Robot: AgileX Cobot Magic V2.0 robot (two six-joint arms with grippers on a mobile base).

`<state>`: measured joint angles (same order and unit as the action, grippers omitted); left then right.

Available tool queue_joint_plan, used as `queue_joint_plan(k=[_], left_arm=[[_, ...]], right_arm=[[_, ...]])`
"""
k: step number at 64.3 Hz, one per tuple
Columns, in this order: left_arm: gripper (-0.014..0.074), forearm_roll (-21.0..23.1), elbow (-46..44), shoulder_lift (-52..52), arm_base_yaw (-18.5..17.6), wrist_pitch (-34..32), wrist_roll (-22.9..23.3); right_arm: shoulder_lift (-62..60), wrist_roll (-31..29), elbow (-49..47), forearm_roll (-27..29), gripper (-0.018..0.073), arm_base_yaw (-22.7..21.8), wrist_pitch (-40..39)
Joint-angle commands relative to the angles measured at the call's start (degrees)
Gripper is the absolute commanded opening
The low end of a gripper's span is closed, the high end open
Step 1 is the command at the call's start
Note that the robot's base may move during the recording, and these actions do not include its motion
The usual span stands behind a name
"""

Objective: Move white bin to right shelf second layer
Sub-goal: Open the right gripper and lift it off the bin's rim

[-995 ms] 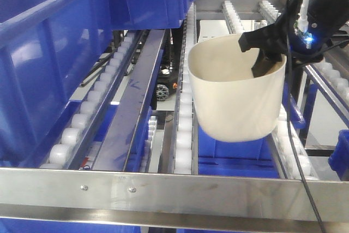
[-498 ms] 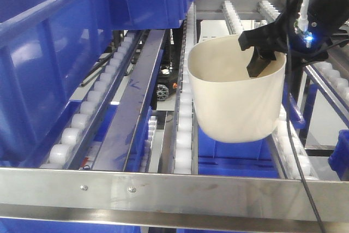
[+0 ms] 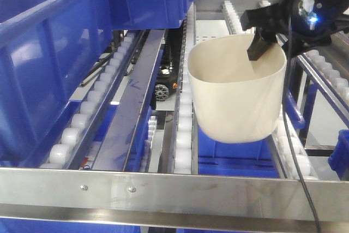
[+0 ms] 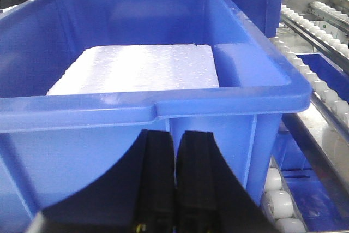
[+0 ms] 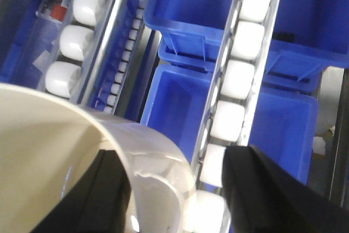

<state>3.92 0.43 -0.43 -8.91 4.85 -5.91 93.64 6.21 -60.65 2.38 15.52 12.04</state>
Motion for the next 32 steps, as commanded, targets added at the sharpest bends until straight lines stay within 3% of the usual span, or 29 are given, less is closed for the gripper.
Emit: queue_joint_plan(k=[1, 22, 26, 32], left_arm=[[0.0085, 0.31, 2.11, -0.80, -0.41, -4.85, 0.20], [0.0085, 0.31, 2.11, -0.80, -0.41, -4.85, 0.20], [0.0085, 0.31, 2.11, -0.80, -0.41, -4.85, 0.20], [0.0085, 0.31, 2.11, -0.80, -0.41, -4.85, 0.20]], right_arm=[[-3.54, -0.06, -2.05, 0.10, 0.0468, -0.10, -3.12], [-12.33, -0.06, -1.98, 0.12, 0.0454, -0.10, -2.52], [-16.06, -0.06, -1.41, 0.12, 0.0390, -0.10, -2.59], [-22.19, -0.06, 1.07, 0.12, 0.0190, -0.15, -2.59]])
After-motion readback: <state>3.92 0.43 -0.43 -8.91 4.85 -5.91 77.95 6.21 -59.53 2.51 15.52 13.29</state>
